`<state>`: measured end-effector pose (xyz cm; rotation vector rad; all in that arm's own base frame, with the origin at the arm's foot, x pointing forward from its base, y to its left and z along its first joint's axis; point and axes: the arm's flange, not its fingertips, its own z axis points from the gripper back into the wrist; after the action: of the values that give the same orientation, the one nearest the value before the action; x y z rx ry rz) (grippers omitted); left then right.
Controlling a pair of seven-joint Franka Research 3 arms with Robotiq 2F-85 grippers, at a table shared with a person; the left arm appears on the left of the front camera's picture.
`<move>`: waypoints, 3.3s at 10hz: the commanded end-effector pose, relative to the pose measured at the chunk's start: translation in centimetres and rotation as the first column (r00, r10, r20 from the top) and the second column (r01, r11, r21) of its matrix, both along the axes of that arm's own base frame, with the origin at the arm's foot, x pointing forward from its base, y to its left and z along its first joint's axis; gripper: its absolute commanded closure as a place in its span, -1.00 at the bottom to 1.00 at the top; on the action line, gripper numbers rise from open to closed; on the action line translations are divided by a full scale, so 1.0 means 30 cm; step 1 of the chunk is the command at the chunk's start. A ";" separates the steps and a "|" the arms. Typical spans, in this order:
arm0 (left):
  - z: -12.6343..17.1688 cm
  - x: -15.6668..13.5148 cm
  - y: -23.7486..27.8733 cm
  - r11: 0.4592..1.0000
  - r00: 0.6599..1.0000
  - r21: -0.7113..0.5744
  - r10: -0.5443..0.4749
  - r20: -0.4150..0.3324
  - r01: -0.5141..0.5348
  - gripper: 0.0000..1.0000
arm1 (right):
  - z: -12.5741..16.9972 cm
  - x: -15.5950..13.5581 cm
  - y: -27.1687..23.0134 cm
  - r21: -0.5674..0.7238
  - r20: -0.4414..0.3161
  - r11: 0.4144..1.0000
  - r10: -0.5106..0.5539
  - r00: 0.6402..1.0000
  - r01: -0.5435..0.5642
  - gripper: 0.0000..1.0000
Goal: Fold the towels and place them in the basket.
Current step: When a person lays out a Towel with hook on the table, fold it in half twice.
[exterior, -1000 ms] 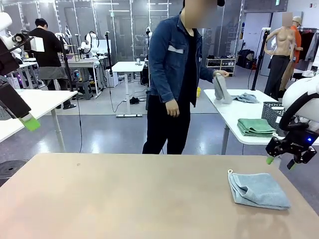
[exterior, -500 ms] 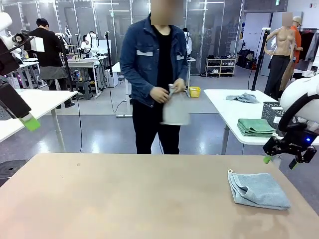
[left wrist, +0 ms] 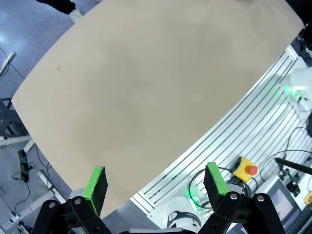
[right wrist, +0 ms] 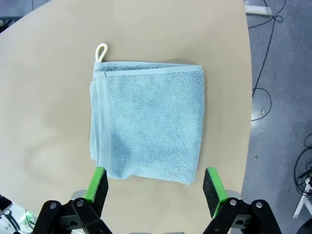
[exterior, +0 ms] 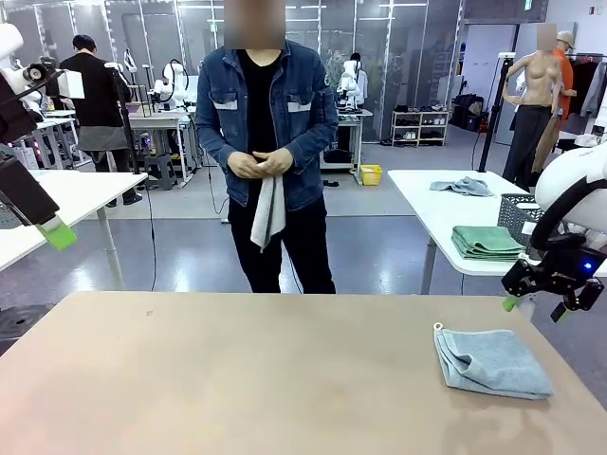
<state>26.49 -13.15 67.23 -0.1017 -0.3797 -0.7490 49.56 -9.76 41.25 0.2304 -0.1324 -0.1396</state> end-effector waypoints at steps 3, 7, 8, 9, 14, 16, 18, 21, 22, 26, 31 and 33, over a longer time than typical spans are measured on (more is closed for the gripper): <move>0.001 -0.002 0.003 1.000 1.000 0.007 -0.018 -0.003 0.018 -1.00 | 0.001 0.011 -0.002 0.003 0.004 1.000 0.001 1.000 -0.001 -0.96; 0.001 -0.002 0.003 1.000 1.000 0.007 -0.018 -0.003 0.018 -1.00 | 0.297 -0.166 0.175 -0.212 0.043 0.957 0.212 0.976 -0.199 -0.96; 0.001 -0.002 0.003 1.000 1.000 0.007 -0.018 -0.003 0.018 -1.00 | 0.385 -0.194 0.205 -0.239 0.042 0.950 0.219 0.975 -0.203 -0.96; 0.001 -0.002 0.003 1.000 1.000 0.007 -0.018 -0.003 0.018 -1.00 | 0.489 -0.238 0.229 -0.243 0.048 0.940 0.258 0.965 -0.239 -0.96; 0.001 -0.002 0.003 1.000 1.000 0.007 -0.018 -0.003 0.018 -1.00 | 0.823 -0.602 0.390 -0.289 0.171 0.868 0.462 0.870 -0.404 -0.96; 0.001 -0.002 0.003 1.000 1.000 0.007 -0.018 -0.003 0.018 -1.00 | 0.864 -0.739 0.476 -0.329 0.251 0.800 0.586 0.771 -0.501 -0.96; 0.001 -0.002 0.003 1.000 1.000 0.007 -0.018 -0.003 0.018 -1.00 | 0.862 -0.842 0.526 -0.349 0.290 0.746 0.662 0.691 -0.567 -0.96; 0.001 -0.002 0.003 1.000 1.000 0.007 -0.018 -0.003 0.018 -1.00 | 0.838 -0.864 0.535 -0.319 0.299 0.743 0.668 0.682 -0.588 -0.96; 0.001 -0.002 0.003 1.000 1.000 0.007 -0.018 -0.003 0.018 -1.00 | 0.834 -0.840 0.525 -0.286 0.299 0.773 0.634 0.714 -0.567 -0.96; 0.001 -0.002 0.003 1.000 1.000 0.007 -0.018 -0.003 0.018 -1.00 | 0.864 -0.897 0.554 -0.355 0.288 0.739 0.669 0.685 -0.572 -0.96; 0.001 -0.002 0.003 1.000 1.000 0.007 -0.018 -0.003 0.018 -1.00 | 0.864 -0.897 0.554 -0.355 0.288 0.739 0.669 0.685 -0.572 -0.96; 0.001 -0.002 0.003 1.000 1.000 0.007 -0.018 -0.003 0.018 -1.00 | 0.864 -0.897 0.554 -0.355 0.288 0.739 0.669 0.685 -0.572 -0.96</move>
<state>26.51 -13.17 67.21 -0.1016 -0.3788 -0.7493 22.77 6.86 67.16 0.0552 -0.4702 0.6225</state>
